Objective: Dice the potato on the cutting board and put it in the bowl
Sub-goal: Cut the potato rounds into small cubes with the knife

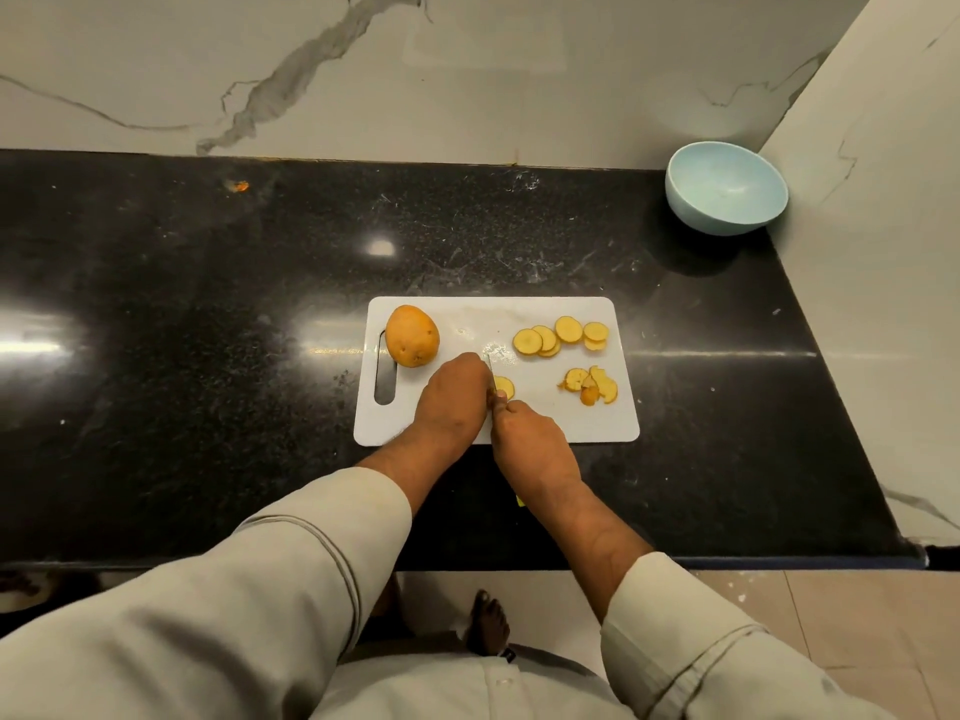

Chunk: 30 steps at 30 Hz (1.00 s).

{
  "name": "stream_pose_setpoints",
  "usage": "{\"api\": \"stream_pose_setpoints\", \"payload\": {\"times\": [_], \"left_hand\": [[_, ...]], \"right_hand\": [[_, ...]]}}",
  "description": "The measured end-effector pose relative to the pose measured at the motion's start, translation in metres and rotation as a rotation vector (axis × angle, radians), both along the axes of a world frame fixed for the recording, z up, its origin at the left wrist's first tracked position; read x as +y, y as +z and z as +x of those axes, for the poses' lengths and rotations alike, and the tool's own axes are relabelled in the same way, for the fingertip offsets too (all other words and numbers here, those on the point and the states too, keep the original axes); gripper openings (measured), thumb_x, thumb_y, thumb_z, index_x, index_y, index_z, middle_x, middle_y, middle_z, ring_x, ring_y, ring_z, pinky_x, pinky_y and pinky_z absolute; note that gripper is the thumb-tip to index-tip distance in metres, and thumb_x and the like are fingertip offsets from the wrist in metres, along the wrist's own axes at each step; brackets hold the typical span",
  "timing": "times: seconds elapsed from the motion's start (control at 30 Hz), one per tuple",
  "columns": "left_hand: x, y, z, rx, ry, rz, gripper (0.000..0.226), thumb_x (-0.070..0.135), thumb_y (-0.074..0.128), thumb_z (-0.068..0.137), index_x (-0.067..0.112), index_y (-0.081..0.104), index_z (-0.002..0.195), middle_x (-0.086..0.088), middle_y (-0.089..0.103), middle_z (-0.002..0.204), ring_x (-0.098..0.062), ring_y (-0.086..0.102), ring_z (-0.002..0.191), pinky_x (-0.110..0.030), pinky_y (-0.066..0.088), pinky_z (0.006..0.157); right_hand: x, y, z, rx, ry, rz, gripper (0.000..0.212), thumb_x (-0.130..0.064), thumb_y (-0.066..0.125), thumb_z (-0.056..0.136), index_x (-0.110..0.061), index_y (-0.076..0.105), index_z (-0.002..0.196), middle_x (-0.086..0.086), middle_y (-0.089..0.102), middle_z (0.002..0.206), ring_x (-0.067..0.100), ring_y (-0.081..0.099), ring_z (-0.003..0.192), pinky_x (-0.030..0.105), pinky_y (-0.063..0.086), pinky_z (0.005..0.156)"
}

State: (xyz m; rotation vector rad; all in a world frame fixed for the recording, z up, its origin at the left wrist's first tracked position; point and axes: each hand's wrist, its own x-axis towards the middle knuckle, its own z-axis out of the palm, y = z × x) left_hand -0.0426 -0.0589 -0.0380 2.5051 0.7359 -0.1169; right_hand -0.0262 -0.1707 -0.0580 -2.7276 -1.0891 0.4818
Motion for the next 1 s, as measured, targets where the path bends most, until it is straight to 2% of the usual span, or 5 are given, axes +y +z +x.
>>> {"api": "stream_pose_setpoints", "payload": {"times": [0.2,0.43,0.63,0.77,1.0], "left_hand": [[0.004,-0.005,-0.003,-0.029,-0.053,-0.005,0.007,0.014,0.061,0.087,0.007,0.062,0.086,-0.010,0.060,0.087,-0.027,0.057,0.081,-0.031,0.039,0.063],[0.006,-0.005,-0.001,-0.025,-0.060,-0.036,0.005,0.010,0.059,0.085,0.007,0.063,0.084,-0.004,0.052,0.083,-0.025,0.055,0.080,-0.029,0.038,0.065],[0.011,-0.014,-0.004,-0.069,0.040,-0.151,0.017,0.016,0.066,0.088,0.009,0.074,0.102,-0.006,0.068,0.099,-0.022,0.061,0.089,-0.024,0.041,0.072],[0.007,-0.020,-0.012,-0.133,0.109,-0.168,0.015,0.017,0.064,0.089,0.011,0.075,0.098,-0.004,0.070,0.098,-0.019,0.062,0.085,-0.023,0.042,0.070],[0.007,-0.021,-0.012,-0.161,0.150,-0.207,0.011,0.015,0.069,0.084,0.013,0.076,0.092,0.000,0.072,0.091,-0.008,0.054,0.071,-0.020,0.040,0.067]], "right_hand": [[-0.002,-0.003,0.003,-0.025,0.002,-0.062,0.044,-0.010,0.036,0.100,-0.005,0.035,0.143,0.014,0.057,0.110,0.031,0.061,0.089,0.033,0.036,0.064],[-0.025,0.000,-0.021,0.000,-0.015,-0.058,0.050,-0.019,0.033,0.104,-0.009,0.021,0.151,0.009,0.057,0.115,0.026,0.062,0.092,0.036,0.051,0.078],[-0.050,-0.001,-0.036,0.025,0.000,-0.037,0.050,-0.024,0.032,0.105,-0.014,0.021,0.152,0.004,0.055,0.124,0.020,0.061,0.096,0.032,0.052,0.083],[-0.052,0.003,-0.036,-0.025,-0.012,0.063,0.048,-0.029,0.031,0.105,-0.016,0.026,0.151,0.001,0.058,0.113,0.015,0.059,0.089,0.026,0.049,0.076],[-0.014,0.003,-0.019,-0.054,-0.057,0.087,0.046,-0.023,0.032,0.104,-0.012,0.032,0.148,0.007,0.058,0.105,0.025,0.060,0.086,0.033,0.042,0.066]]}}
